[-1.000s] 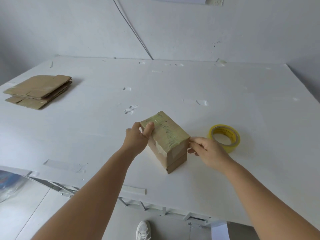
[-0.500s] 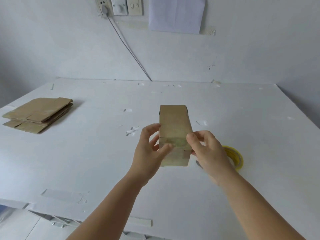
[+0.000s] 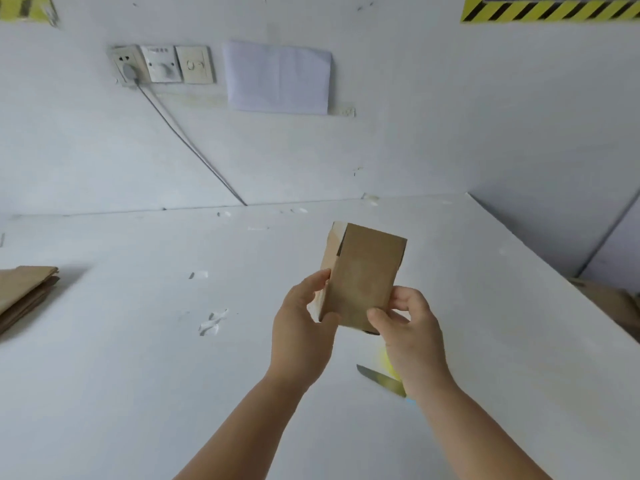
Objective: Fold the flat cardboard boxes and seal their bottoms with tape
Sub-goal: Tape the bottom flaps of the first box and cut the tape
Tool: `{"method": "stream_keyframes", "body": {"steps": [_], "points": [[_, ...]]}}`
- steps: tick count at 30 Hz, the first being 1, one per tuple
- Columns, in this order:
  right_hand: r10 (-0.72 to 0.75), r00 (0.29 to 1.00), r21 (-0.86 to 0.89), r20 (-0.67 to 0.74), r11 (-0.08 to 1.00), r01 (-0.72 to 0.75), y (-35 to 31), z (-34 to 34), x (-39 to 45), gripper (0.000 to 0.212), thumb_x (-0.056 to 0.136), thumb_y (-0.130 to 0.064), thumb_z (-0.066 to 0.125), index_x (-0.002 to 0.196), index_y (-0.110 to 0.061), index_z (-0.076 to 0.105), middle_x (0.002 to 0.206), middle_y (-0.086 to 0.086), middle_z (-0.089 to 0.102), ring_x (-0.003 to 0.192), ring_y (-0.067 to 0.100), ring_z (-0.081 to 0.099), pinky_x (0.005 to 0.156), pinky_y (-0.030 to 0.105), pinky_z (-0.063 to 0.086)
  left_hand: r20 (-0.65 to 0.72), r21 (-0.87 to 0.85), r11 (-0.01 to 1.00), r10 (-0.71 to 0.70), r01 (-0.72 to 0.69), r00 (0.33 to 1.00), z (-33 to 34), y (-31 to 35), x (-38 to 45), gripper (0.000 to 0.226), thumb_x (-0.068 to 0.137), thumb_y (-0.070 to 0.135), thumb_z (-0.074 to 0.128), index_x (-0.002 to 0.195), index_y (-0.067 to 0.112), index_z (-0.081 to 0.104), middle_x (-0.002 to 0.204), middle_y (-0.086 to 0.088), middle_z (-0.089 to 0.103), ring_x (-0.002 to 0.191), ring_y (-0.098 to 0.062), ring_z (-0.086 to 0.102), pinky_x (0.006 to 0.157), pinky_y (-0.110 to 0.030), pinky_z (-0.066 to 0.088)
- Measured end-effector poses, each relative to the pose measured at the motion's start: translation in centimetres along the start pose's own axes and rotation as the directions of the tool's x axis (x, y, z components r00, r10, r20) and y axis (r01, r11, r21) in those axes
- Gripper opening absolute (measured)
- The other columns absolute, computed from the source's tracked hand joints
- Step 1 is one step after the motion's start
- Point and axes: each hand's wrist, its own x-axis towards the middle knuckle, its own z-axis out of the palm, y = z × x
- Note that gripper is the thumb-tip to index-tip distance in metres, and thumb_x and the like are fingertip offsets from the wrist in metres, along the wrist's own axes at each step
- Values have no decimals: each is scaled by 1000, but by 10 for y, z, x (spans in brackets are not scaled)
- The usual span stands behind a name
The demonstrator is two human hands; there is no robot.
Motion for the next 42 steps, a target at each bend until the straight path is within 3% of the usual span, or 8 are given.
{"method": "stream_keyframes", "body": {"steps": [5,12,16,20,24,31,35,42], "points": [[-18,993,-101,-119,995,5,6,-21,30,26,79,-12,68,95,-30,59,93,-23,65,90,-3,64,69,17,46,29,-11,1000,-9,10,1000,38,12,31,39,82,0,56,107,30,59,102,22,63,97,1,62,70,-9,47],[-77,985,-225,-153,973,41,21,-64,116,25,80,-11,67,91,-29,54,90,-23,62,83,-10,60,66,16,45,74,5,1000,-8,7,997,117,24,97,48,80,-1,53,117,29,65,99,13,67,91,-3,64,73,-13,50],[-106,986,-335,-132,941,57,44,-92,181,23,82,-10,66,93,-25,53,88,-17,61,80,4,60,61,12,41,66,69,997,-49,45,997,175,23,138,44,83,4,51,117,29,65,99,15,69,90,-4,65,77,-22,55],[-117,988,-401,-100,913,67,74,-110,243,20,84,-8,65,93,-21,52,90,-9,62,80,12,60,59,13,40,41,169,980,-111,102,993,227,14,180,51,84,6,45,124,33,62,107,13,68,88,-9,64,62,-11,46],[-150,985,-437,-80,894,101,106,-114,295,16,84,-5,63,92,-15,54,92,0,64,83,18,63,61,22,45,4,214,969,-125,122,992,267,-2,217,50,89,8,44,131,31,57,121,9,65,103,-14,62,78,-17,44],[-112,992,-461,55,879,124,146,-114,348,22,90,-5,55,110,-13,59,104,-1,67,98,17,64,69,16,44,22,282,949,-152,140,988,302,-42,260,45,92,8,41,125,29,62,93,6,66,86,-16,60,68,-20,46],[-39,993,-492,116,866,91,163,-109,359,35,93,-13,55,128,-14,54,118,0,66,111,17,62,83,20,45,76,283,937,-234,204,969,311,-61,268,45,96,16,41,137,30,52,118,7,66,105,-12,63,84,-22,50],[-15,990,-515,141,853,86,166,-105,372,47,92,-16,58,138,-16,46,126,1,62,116,21,59,94,29,47,165,350,928,-192,125,967,316,-68,280,50,97,11,42,141,36,42,113,9,66,94,-9,61,65,-12,42]]}}
